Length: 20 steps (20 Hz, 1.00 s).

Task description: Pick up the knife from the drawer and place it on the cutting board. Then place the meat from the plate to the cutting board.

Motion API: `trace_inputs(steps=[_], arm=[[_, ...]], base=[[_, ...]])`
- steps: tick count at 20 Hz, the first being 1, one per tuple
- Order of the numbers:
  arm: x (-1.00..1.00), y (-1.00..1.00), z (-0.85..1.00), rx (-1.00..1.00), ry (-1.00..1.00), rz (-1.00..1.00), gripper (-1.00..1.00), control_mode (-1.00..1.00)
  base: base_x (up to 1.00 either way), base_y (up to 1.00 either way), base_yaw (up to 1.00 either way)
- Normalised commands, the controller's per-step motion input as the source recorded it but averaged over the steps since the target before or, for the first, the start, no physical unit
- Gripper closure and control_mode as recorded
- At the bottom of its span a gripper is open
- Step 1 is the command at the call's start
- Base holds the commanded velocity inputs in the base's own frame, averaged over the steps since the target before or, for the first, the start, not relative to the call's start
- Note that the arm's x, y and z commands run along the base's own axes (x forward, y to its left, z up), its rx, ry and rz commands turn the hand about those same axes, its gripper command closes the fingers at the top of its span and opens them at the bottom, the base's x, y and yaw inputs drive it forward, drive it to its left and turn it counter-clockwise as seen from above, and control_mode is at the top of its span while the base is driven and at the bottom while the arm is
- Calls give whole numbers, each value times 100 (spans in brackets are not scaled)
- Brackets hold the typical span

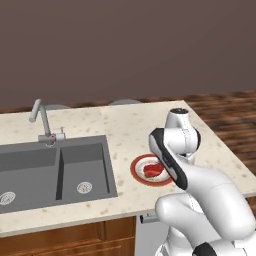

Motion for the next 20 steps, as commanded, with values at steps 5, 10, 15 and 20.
trace_inputs(steps=[5,10,15,20], arm=[[23,-1,-42,4,4,0,-100,-100],[29,0,-30,3,3,0,-100,-100],[27,-15,-6,4,2,0,-100,-100],[40,-2,0,0,1,0,-100,-100]], base=[[0,0,0],[0,0,0],[0,0,0],[0,0,0]])
